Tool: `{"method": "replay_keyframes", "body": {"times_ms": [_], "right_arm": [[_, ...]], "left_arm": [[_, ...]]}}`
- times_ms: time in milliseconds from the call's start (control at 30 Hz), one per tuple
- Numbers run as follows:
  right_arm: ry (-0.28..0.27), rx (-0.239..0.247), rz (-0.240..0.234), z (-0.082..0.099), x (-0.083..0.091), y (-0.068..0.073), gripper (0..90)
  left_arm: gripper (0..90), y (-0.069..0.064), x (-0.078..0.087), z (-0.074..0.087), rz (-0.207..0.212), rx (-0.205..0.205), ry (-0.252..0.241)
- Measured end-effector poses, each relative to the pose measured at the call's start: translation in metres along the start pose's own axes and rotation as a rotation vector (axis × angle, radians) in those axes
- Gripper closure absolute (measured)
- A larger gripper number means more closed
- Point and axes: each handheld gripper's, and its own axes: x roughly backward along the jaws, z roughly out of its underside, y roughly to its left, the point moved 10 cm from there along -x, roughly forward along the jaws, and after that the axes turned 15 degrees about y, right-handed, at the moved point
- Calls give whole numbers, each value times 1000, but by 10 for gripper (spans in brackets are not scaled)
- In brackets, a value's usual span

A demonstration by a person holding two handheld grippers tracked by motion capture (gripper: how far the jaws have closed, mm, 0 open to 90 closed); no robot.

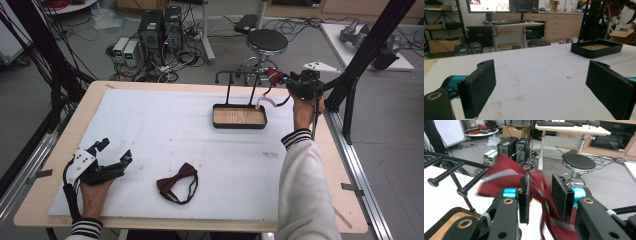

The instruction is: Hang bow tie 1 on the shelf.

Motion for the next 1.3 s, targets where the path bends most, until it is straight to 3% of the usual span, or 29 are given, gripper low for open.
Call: {"method": "replay_keyframes", "body": {"times_ms": [467,567,667,800,1067,1133,1167,1233,1300], "right_arm": [[-28,-12,-43,-5,9,7,534],[-34,-41,-48,-6,12,8,437],[-30,-38,-50,-6,14,10,319],[-26,-50,-88,-6,21,17,210],[-82,-3,-152,-15,55,37,122],[-131,11,-171,-16,66,44,122],[-147,22,-175,-14,71,47,122],[-104,42,-179,-6,76,52,116],[-142,68,-191,-1,86,60,116]], "left_arm": [[97,0,0,0,0,-1,-1],[97,0,0,0,0,-1,-2],[97,0,0,0,1,-1,-1],[97,0,0,0,1,0,-1],[97,0,0,0,1,-1,2],[97,0,0,0,0,0,0],[97,0,0,0,1,1,0],[97,0,0,0,-1,3,1],[97,0,0,0,-1,2,-1]]}}
